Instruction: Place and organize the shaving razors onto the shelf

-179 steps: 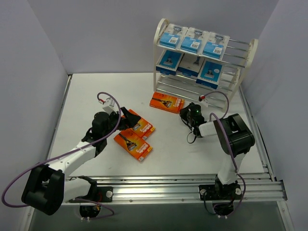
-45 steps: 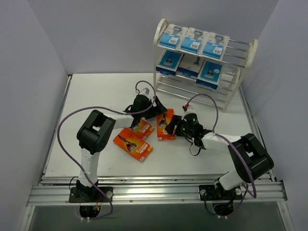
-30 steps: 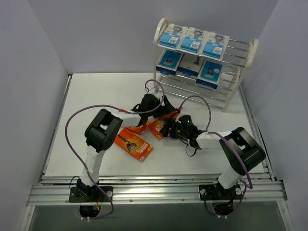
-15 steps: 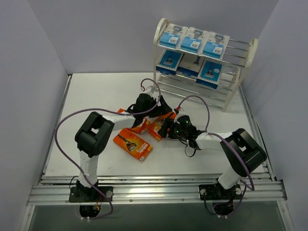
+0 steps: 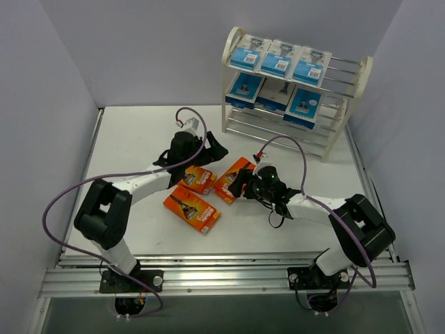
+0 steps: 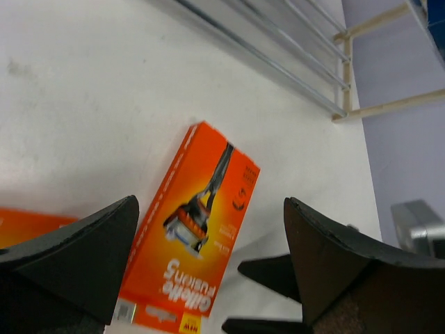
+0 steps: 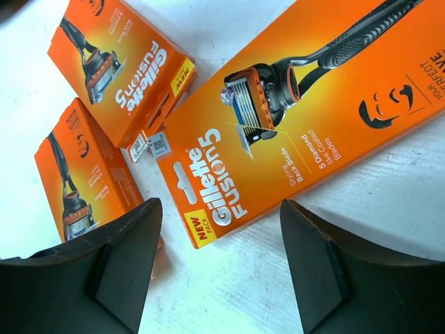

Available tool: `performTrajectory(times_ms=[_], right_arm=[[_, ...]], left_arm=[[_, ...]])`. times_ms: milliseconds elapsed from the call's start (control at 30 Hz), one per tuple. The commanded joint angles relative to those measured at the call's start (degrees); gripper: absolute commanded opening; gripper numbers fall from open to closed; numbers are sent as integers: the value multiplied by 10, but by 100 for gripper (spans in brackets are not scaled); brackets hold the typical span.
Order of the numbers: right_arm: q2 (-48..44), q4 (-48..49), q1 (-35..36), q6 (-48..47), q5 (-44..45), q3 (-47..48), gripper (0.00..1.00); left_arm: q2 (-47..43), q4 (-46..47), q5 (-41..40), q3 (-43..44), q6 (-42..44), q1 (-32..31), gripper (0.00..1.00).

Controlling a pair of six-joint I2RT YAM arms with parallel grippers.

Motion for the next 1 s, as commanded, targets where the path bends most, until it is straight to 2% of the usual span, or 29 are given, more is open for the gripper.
performTrajectory(times_ms=[0, 133, 267, 333, 400, 467, 567, 967], right_arm=[[-33, -14, 3, -9, 19, 3, 64], [-57, -24, 3, -2, 31, -13, 64], [-87, -41, -2, 10, 59, -32, 65], [-95, -47, -13, 19, 60, -39, 65], [-109, -52, -20, 23, 62, -48, 65], [-120, -54, -27, 26, 63, -55, 65], [-144, -72, -35, 26, 70, -57, 65], [-193, -89, -73, 27, 62, -70, 65]], left_arm=[[-81, -20, -24, -75, -34, -1, 94], [-180, 21, -24, -175, -117, 5, 94], [-247, -9, -66, -213, -162, -22, 94], [-268, -26, -82, -224, -188, -39, 97], [-272, -27, -83, -232, -208, -46, 99], [-269, -11, -87, -255, -240, -61, 87], [-261, 8, -104, -281, -281, -81, 80], [-208, -92, -164, -217, -382, -136, 71]])
